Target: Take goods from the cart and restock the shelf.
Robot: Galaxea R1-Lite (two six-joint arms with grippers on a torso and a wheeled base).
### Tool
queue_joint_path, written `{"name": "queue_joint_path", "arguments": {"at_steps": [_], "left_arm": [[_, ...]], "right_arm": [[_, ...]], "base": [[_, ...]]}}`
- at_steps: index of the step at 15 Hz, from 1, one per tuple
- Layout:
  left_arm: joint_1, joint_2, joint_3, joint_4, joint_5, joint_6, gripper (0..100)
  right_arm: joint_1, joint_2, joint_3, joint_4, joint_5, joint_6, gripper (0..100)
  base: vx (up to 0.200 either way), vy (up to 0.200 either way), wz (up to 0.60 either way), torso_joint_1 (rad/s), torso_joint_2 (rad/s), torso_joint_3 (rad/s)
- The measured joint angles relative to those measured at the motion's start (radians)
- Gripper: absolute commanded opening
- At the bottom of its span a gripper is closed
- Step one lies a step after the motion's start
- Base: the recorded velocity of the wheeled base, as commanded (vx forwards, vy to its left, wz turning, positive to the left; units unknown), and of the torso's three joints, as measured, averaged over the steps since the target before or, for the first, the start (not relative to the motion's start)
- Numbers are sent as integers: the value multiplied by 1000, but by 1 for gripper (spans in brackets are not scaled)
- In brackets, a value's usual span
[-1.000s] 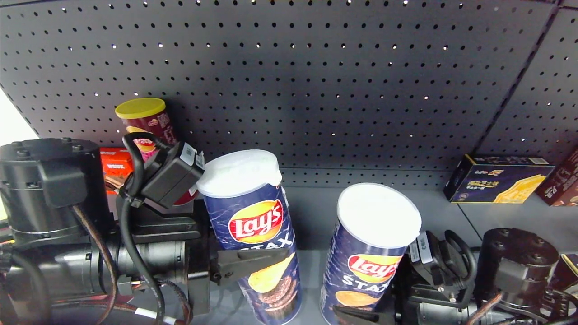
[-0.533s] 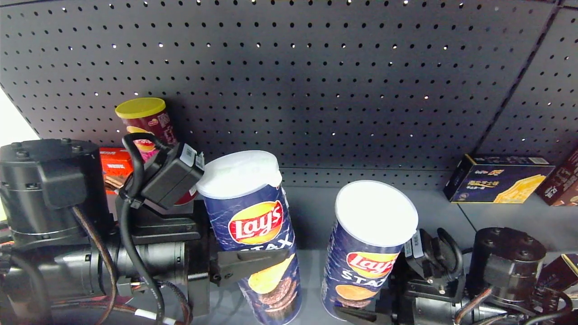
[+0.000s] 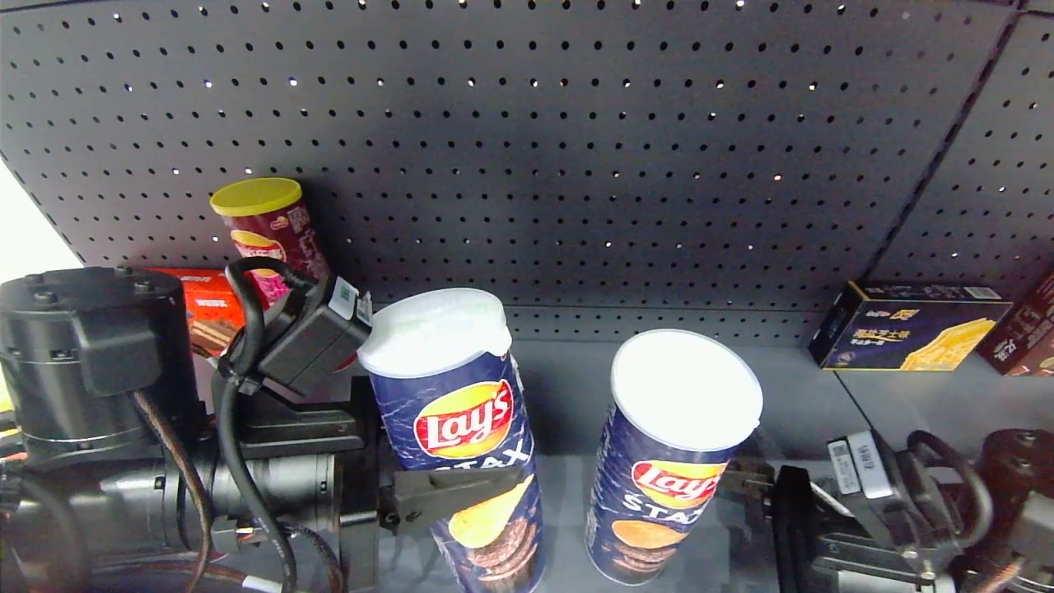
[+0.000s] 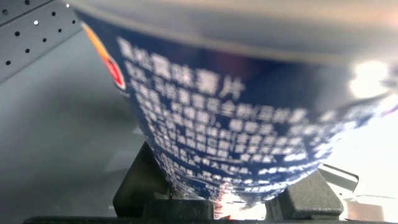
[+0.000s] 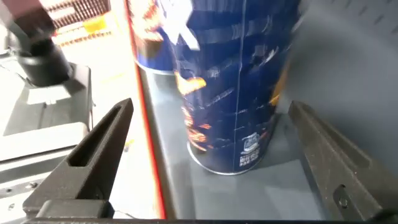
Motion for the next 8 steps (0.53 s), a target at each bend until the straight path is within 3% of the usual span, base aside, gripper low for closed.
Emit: {"name": "queue_joint_path", "arguments": {"at_steps": [4, 8], "left_arm": [[-1, -4, -5, 0, 2, 0, 0], [-4, -13, -7, 0, 9, 0, 0]], "right_arm": [[-23, -210, 37, 81, -4, 4, 100], [-115, -513, -27, 436, -100, 6, 100]], "base": [[0, 0, 0, 0, 0, 0], [0, 0, 0, 0, 0, 0]]}}
